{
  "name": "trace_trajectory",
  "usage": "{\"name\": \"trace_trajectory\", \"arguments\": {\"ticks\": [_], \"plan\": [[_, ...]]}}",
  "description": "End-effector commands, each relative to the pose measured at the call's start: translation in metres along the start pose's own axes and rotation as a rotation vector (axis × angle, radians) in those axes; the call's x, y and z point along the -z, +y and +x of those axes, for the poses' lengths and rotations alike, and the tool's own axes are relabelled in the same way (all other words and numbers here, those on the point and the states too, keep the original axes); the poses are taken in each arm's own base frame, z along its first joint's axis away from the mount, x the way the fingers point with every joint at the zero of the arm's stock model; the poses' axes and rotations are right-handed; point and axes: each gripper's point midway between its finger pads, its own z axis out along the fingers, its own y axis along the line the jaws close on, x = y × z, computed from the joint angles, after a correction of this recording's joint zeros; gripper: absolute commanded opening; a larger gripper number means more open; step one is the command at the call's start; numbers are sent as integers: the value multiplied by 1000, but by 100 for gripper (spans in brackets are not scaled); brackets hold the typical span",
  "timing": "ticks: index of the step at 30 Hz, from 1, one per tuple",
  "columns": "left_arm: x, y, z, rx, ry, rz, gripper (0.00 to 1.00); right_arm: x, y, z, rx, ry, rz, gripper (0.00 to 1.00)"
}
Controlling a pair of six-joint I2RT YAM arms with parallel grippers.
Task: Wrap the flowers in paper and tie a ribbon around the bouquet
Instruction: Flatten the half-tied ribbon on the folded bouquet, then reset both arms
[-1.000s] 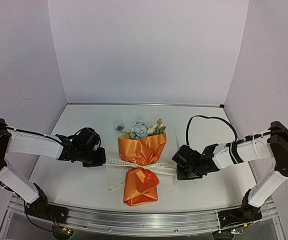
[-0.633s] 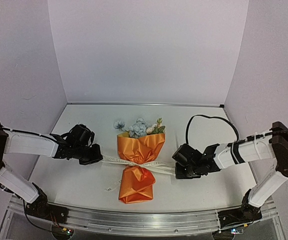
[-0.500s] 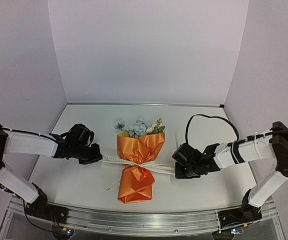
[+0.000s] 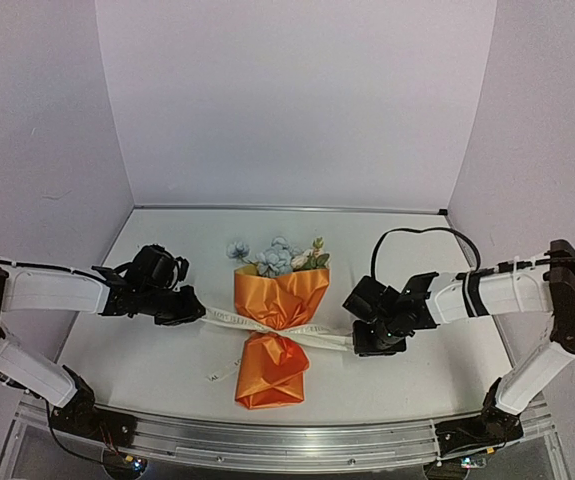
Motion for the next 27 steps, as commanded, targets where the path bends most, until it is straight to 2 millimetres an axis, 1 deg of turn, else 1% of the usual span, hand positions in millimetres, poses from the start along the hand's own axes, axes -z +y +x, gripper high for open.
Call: {"name": "trace_trajectory", "arguments": {"ticks": [1,3,6,7,8,10,11,12,13,14,20,24,27], "plan": [[10,-1,-5,-48,-41,-25,30,19,-21,7,14,78,88,39],[15,-5,-7,-49,-53,-16,42,24,-19,6,11,83,83,43],[24,-11,-12,-41,-76,8,54,31,-15,4,6,92,69,49],[28,-13,-14,-40,-83,14,58,33,-14,4,4,93,63,53],[32,-15,-17,-41,-94,21,61,35,-14,3,-1,94,58,61],[40,-18,-21,-50,-110,25,65,38,-12,2,-2,90,46,93],[45,-20,-23,-53,-120,28,73,41,-12,2,-1,88,41,97],[49,-23,-26,-57,-127,32,87,42,-12,1,-2,86,38,98],[53,-25,-28,-63,-133,36,97,44,-12,0,-2,83,33,98],[57,-28,-31,-70,-138,39,99,47,-11,0,0,81,27,98],[86,-50,-50,-118,-200,95,100,66,-11,-7,14,47,-13,98],[114,-69,-67,-158,-273,145,100,81,-20,-11,42,18,-12,98],[138,-80,-82,-183,-343,171,100,93,-30,-15,65,-32,-7,98]]}}
